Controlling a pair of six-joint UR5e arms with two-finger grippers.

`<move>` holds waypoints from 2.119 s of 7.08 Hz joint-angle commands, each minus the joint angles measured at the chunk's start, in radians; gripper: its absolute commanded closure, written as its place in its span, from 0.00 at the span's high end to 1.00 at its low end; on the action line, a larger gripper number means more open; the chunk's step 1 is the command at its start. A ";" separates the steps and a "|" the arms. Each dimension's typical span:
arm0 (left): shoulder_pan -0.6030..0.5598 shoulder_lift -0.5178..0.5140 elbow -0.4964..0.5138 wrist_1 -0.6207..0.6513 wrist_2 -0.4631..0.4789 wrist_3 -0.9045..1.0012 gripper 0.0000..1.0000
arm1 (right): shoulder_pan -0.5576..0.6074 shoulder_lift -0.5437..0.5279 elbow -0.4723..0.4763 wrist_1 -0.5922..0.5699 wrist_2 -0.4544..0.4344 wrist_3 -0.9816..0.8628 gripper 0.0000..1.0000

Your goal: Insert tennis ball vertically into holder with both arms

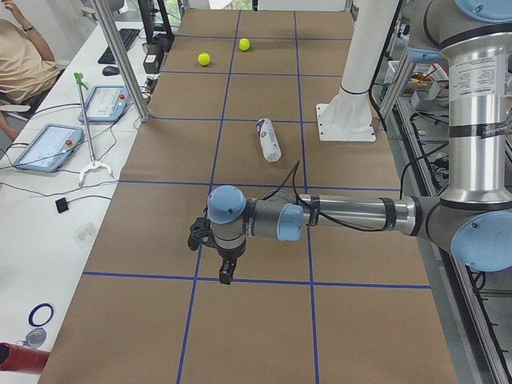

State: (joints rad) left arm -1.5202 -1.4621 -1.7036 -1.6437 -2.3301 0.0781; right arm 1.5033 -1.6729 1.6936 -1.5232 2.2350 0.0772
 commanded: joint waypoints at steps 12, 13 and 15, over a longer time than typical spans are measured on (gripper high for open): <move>0.002 -0.075 0.039 -0.370 -0.009 -0.009 1.00 | 0.009 0.106 0.026 0.012 0.100 0.007 1.00; 0.002 -0.089 0.041 -0.370 -0.055 -0.009 1.00 | 0.011 0.110 0.023 0.011 0.100 0.010 1.00; 0.002 -0.109 0.041 -0.387 -0.064 -0.008 1.00 | 0.011 0.094 0.018 0.040 0.100 -0.007 1.00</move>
State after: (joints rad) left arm -1.5187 -1.5570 -1.6636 -2.0226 -2.3840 0.0694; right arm 1.5134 -1.5737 1.7163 -1.5048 2.3355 0.0784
